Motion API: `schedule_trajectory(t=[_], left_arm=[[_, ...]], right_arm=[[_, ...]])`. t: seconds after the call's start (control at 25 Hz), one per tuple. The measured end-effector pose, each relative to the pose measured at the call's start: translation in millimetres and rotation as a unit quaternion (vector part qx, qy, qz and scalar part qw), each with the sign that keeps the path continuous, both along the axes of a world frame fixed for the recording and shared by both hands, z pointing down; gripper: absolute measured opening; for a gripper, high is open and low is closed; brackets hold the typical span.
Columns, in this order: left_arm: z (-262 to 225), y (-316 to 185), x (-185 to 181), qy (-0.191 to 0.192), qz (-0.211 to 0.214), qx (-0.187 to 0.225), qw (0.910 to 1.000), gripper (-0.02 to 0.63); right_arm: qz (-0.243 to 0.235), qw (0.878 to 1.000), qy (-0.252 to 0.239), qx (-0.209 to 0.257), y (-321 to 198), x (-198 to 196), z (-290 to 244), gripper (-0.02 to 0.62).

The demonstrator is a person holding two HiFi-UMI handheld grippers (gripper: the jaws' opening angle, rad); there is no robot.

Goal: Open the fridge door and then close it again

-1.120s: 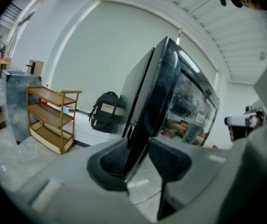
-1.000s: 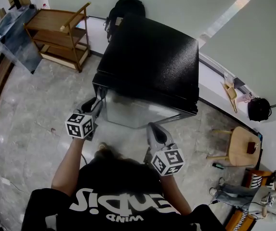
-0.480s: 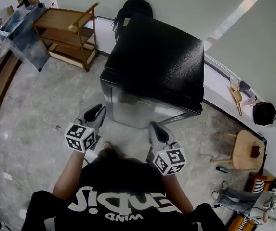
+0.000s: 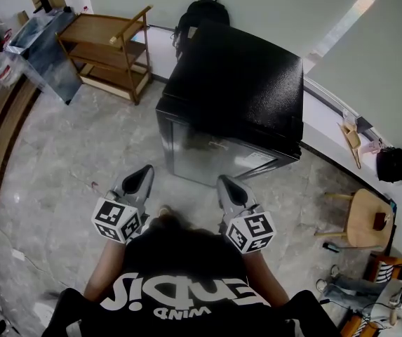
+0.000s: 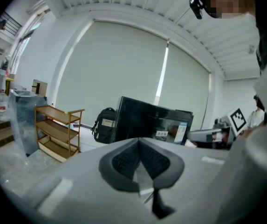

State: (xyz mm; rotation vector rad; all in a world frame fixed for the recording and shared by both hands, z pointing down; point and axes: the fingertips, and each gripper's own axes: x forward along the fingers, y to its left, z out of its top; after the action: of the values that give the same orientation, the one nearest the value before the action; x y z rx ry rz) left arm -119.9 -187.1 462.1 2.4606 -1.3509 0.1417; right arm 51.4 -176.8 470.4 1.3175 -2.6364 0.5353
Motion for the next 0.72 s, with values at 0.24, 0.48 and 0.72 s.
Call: schedule_trajectory(t=[0.24, 0.48, 0.72], left_arm=[[-4.6, 13.3, -7.6, -0.008, -0.018, 0.012, 0.9997, 0.0], [-6.5, 16.8, -8.9, -0.016, -0.023, 0.016, 0.9995, 0.0], [-4.0, 17.3, -10.2, -0.012, -0.03, 0.011, 0.9994, 0.0]], right_arm=[[-0.003, 1.0, -0.001, 0.007, 5.1, -1.5, -3.1, -0.003], [-0.005, 1.0, -0.001, 0.008, 8.0, -5.9, -3.5, -0.003], [-0.01, 1.0, -0.003, 0.007, 9.9, -6.9, -1.0, -0.003]])
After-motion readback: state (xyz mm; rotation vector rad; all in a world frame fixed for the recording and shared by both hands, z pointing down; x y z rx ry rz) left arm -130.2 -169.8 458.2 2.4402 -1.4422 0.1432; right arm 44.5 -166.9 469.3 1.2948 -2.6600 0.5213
